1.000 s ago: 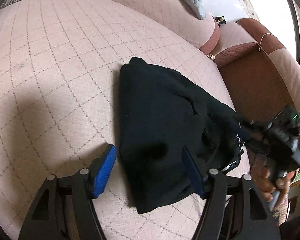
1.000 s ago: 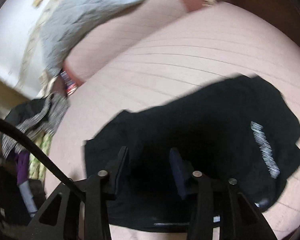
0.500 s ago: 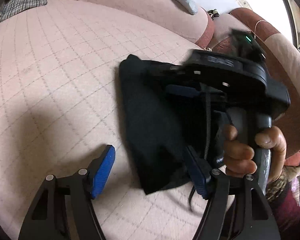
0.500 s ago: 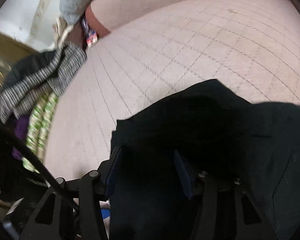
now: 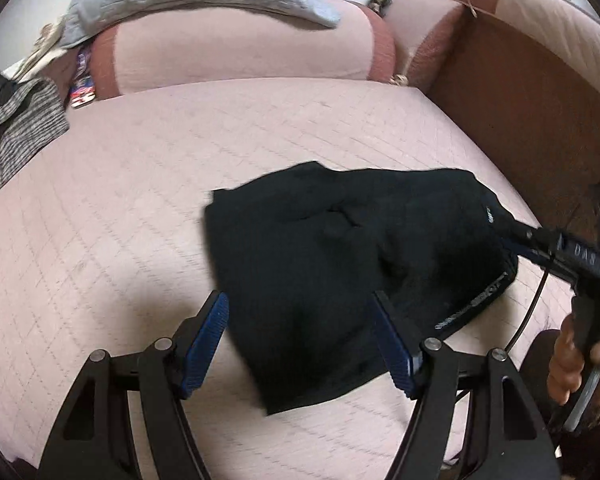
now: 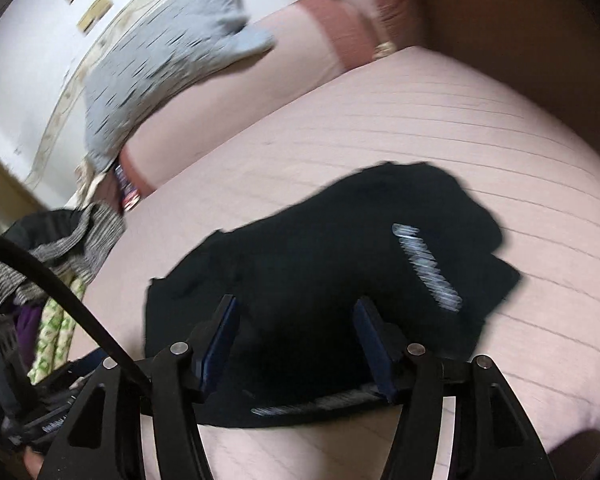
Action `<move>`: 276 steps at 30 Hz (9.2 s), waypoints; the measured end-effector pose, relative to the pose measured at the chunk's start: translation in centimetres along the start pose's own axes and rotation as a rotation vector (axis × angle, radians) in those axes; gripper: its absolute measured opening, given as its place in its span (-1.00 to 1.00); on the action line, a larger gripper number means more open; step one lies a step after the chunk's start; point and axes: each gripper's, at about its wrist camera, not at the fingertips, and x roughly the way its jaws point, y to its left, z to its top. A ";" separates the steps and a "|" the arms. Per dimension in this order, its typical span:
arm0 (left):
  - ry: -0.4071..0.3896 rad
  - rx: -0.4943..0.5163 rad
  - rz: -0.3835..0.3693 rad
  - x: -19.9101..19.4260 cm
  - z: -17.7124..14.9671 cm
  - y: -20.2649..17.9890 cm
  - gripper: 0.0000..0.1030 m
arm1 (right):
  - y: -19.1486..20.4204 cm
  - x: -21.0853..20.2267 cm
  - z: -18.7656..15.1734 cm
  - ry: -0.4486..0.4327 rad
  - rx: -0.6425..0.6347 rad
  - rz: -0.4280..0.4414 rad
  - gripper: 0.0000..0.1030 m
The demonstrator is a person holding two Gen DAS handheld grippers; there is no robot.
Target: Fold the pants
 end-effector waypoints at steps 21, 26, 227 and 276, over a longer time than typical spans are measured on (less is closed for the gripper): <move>0.038 0.226 0.074 2.2 1.1 -9.4 0.38 | -6.6 -5.3 -0.7 -0.195 0.164 -0.062 0.27; 0.047 0.229 0.079 2.8 1.2 -10.1 0.38 | -6.6 -5.7 -0.5 -0.210 0.149 -0.053 0.27; -0.020 -0.324 -0.075 1.8 0.7 3.4 0.47 | 15.6 -11.1 4.9 -0.391 -0.255 0.255 0.77; 0.041 -0.473 -0.244 4.4 -3.2 13.3 0.51 | 2.0 7.4 6.7 0.179 -0.082 0.001 0.77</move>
